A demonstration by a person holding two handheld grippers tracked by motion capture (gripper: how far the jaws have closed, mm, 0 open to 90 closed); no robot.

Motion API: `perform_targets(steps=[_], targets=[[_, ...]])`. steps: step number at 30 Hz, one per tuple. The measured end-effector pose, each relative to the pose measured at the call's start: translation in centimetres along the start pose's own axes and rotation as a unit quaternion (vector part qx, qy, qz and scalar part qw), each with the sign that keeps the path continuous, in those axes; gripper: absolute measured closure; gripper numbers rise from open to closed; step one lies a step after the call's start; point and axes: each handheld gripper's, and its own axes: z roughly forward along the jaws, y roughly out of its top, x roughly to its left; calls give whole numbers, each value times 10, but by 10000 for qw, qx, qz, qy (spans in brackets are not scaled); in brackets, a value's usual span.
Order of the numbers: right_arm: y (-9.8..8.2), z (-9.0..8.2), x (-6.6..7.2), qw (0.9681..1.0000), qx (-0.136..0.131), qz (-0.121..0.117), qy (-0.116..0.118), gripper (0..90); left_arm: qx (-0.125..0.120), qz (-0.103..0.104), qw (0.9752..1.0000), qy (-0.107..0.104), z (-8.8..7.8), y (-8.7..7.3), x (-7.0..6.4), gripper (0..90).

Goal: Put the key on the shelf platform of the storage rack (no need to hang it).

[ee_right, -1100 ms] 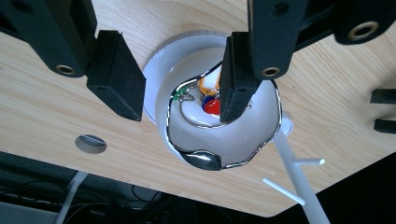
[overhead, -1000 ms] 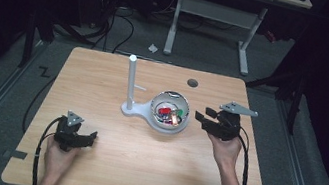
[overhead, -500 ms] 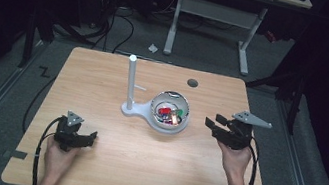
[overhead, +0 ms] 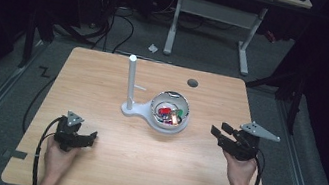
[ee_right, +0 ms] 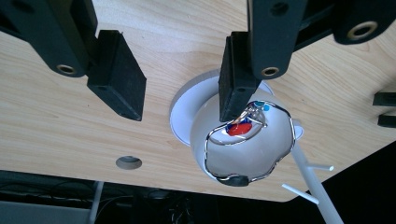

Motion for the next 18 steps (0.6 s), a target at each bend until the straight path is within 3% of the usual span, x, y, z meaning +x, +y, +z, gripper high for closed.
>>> perform_targets(steps=[18], targets=[[-29,5,2,9999,64,118,18,513,-1,-2,10000,4,0,0,0,166]])
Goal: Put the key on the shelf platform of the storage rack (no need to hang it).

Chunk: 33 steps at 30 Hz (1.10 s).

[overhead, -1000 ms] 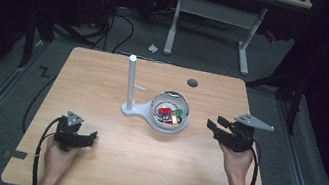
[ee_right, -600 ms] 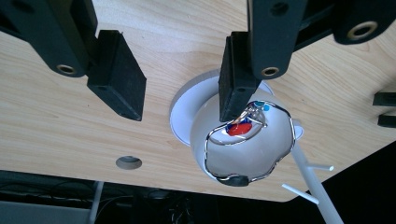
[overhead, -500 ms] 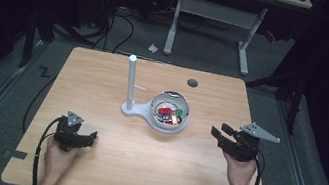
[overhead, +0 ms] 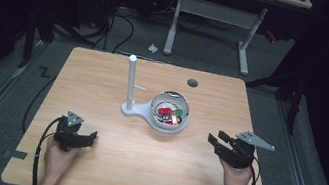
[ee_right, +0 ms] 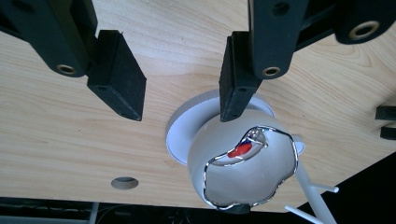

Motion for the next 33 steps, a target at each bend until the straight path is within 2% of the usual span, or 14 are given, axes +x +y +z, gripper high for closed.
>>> perform_targets(steps=[12,33], targets=[[-19,15,2,9999,151,40,1,507,-1,-1,10000,1,0,0,0,167],[-37,31,-1,9991,387,20,-144,494,3,-5,10000,-1,0,0,0,167]])
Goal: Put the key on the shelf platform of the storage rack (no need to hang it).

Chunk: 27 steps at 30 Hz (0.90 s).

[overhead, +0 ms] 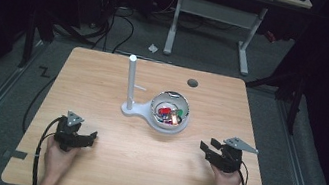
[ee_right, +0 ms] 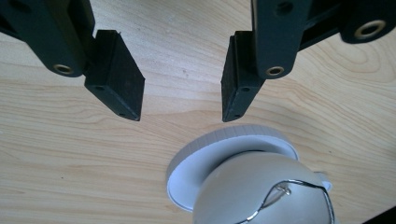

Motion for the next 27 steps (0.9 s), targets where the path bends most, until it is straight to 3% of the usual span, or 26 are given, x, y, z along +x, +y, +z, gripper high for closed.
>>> perform_targets(steps=[14,27], targets=[[-7,14,-1,9989,286,-186,-322,474,-1,-3,10000,3,0,0,0,167],[-10,25,2,9975,493,-293,-415,465,0,0,10000,0,0,0,0,167]])
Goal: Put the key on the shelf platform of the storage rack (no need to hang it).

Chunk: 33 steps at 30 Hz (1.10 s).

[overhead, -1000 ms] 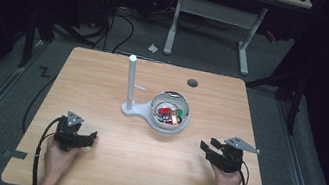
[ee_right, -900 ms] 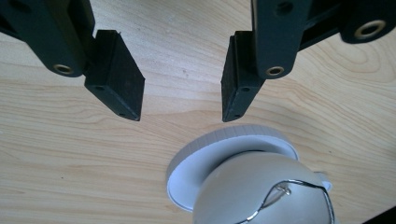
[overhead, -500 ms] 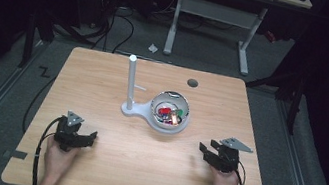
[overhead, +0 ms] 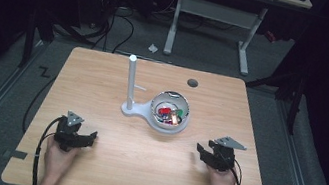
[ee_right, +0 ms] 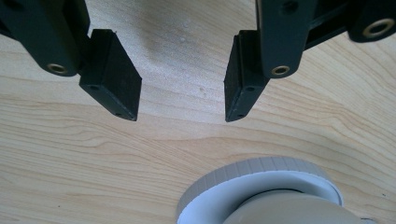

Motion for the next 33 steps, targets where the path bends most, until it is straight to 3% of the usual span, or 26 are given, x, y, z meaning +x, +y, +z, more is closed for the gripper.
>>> perform_targets(steps=[13,19,23,27,33], targets=[[-2,6,2,9999,143,-78,-37,454,2,5,10000,-3,0,0,0,167],[-7,14,2,9993,354,-65,-32,440,-7,-68,10000,30,0,0,-1,167],[-10,13,3,9996,258,-85,-63,438,-11,-54,10000,25,0,0,-1,167],[-10,14,5,9991,286,-279,-132,422,-17,-73,10000,32,0,0,-1,167],[-10,14,6,9991,297,-276,-123,413,-15,-72,10000,29,0,0,-1,167]])
